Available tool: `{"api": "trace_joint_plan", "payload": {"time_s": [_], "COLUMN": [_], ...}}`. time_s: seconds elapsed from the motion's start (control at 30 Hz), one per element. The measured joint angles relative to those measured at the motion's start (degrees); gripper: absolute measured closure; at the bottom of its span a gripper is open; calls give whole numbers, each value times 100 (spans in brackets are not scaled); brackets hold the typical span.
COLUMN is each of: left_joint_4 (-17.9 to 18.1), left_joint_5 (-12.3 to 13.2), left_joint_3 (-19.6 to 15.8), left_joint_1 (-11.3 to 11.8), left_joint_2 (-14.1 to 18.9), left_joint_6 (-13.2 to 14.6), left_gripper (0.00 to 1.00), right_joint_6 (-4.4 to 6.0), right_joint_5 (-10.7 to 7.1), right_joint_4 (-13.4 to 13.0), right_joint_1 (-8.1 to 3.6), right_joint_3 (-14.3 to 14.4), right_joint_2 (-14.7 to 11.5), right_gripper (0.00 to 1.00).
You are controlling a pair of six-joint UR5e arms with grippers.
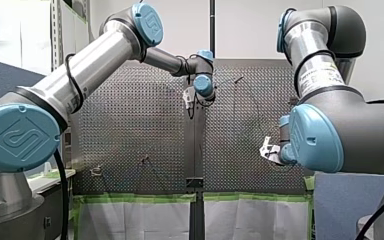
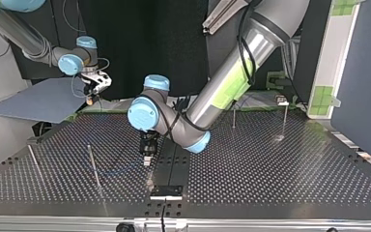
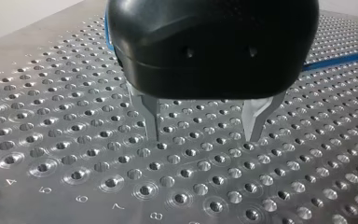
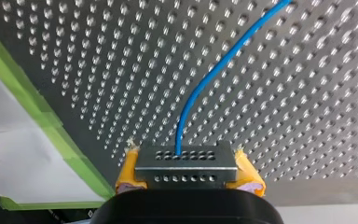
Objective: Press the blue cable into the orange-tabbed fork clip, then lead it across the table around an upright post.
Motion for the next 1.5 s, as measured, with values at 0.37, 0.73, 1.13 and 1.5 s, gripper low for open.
{"api": "trace_joint_plan", "payload": {"time_s": [0.37,0.73,1.13,1.5], "left_joint_4": [0,-6,-5,0], "left_joint_5": [-11,-7,-18,-3], "left_joint_3": [-1,-3,-4,-1], "left_joint_1": [0,0,1,22], "left_joint_2": [-1,-2,0,-1], "left_joint_6": [0,-12,-17,-24], "left_gripper": [13,13,13,13], "right_joint_6": [241,358,456,406], "right_joint_5": [3,-54,-186,-206], "right_joint_4": [-524,-991,-1225,-1199], "right_joint_1": [-132,-311,-457,-498], "right_joint_3": [2,-5,-55,-128], "right_joint_2": [570,1111,1710,1919], "right_gripper": [100,100,100,100]}}
